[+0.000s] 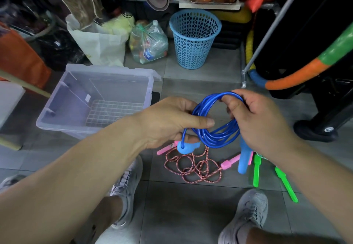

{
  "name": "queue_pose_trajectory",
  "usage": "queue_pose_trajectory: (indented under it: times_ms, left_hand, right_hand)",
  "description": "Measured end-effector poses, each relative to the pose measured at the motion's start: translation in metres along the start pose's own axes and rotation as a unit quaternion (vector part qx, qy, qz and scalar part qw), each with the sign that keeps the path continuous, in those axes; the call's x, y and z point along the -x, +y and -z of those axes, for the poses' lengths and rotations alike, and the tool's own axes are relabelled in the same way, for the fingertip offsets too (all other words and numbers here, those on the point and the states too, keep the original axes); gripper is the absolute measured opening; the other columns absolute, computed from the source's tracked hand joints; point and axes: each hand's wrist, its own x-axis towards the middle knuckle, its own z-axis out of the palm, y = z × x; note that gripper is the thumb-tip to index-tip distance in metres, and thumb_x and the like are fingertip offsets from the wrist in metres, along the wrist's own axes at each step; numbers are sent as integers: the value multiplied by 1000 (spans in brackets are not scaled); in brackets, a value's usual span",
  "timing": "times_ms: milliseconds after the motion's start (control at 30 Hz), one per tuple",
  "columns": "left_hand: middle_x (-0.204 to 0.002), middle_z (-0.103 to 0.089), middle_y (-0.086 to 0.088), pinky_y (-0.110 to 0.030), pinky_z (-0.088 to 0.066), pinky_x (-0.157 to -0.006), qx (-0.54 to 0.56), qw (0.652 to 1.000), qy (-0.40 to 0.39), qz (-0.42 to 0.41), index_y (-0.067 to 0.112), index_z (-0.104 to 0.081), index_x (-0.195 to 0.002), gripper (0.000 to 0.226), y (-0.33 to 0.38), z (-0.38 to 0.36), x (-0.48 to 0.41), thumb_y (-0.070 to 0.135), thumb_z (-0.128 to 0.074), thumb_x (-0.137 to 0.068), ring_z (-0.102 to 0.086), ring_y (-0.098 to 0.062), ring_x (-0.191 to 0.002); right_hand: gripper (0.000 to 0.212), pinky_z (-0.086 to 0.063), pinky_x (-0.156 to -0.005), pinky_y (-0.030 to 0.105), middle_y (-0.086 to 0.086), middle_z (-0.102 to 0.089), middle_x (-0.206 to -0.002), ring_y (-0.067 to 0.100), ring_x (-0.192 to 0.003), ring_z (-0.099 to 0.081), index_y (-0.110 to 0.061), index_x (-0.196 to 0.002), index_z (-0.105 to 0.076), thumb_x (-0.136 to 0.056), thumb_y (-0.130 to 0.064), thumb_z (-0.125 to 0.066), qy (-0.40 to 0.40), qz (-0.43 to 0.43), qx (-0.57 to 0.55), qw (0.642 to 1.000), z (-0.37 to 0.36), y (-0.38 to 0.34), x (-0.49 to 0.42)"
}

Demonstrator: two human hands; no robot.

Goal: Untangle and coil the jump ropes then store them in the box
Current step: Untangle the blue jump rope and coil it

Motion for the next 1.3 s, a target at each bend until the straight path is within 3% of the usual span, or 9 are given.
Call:
queue_pose_trajectory:
  times_ms: [100, 267, 433, 567, 767, 933, 1033, 1167, 1300]
  left_hand:
    - [-87, -75, -12, -24, -57, -61, 1, 999, 47, -14, 4, -69, -99, 12, -3, -8, -2, 13, -69, -92, -69, -15, -71]
    - [-93, -77, -12, -42, -61, -81, -31, 992, 92, -77, 10, -65, -96, 9, -11, -11, -7, 16, -59, -100, -74, -34, -89]
    - [-87, -75, -12, -22, -56, -56, -34, 992, 95, -73, 2, -64, -101, 14, -2, 4, 0, 14, -56, -101, -71, -14, -63]
    - [-82, -73, -11, -23, -56, -55, -44, 993, 89, -61, 2, -63, -96, 12, 0, 11, 1, 12, -58, -99, -68, -14, -58]
    - [-71, -71, -7, -30, -62, -62, -42, 988, 127, -73, 2, -62, -92, 14, 4, 23, -1, 13, -58, -99, -68, -17, -60]
    - [-75, -72, -7, -22, -55, -55, -138, 986, 88, -37, -6, -63, -98, 21, -3, 23, 0, 15, -60, -99, -69, -16, -59]
    - [-81, -75, -12, -32, -60, -64, -190, 982, 1, -14, 1, -64, -95, 15, -9, 13, 2, 16, -62, -98, -74, -26, -71]
    - [-96, -74, -18, -31, -62, -67, -162, 983, -87, -10, 2, -65, -106, 13, -12, 0, 2, 12, -60, -98, -74, -23, -82]
    - [-101, -72, -24, -24, -59, -61, -107, 985, -137, -12, 1, -63, -113, 17, -7, -3, 5, 9, -57, -99, -74, -17, -76]
  right_hand:
    - [19, -41, -59, 26, 4, -62, -71, 17, -66, -54, -23, -89, -67, -100, -29, -53, 13, -1, 6, 1000, 1, 2, -2]
    - [12, -41, -58, 11, -9, -64, -68, -1, -63, -57, -29, -90, -67, -98, -29, -58, 9, -3, 4, 1000, 3, 2, -3]
    - [39, -50, -78, 29, -8, -72, -104, 9, -90, -69, -33, -110, -68, -77, -52, -76, -157, -60, 1, 986, 27, 17, -10]
    - [6, -52, -70, 34, 1, -73, -79, 14, -72, -64, -23, -85, -71, -88, -19, -74, -264, -95, 81, 956, 42, 24, -10]
    - [22, -53, -63, 35, -1, -71, -77, 16, -67, -65, -22, -81, -63, -99, -32, -55, -300, -86, 223, 923, 47, 21, -7]
    - [31, -48, -55, 21, 1, -61, -64, 11, -56, -59, -2, -84, -57, -105, -22, -44, -119, -126, -96, 980, 48, 10, -10]
    - [19, -49, -65, 30, 6, -60, -78, 19, -67, -58, -9, -88, -55, -100, -11, -41, -71, -161, -359, 917, 51, 1, -19]
    - [26, -57, -91, 41, 10, -65, -92, 23, -89, -68, -7, -105, -61, -96, 6, -40, -44, -83, -387, 917, 43, 3, -25]
    - [25, -57, -93, 46, 17, -64, -100, 33, -97, -72, -3, -119, -60, -98, 4, -49, 28, -82, -348, 933, 35, 10, -25]
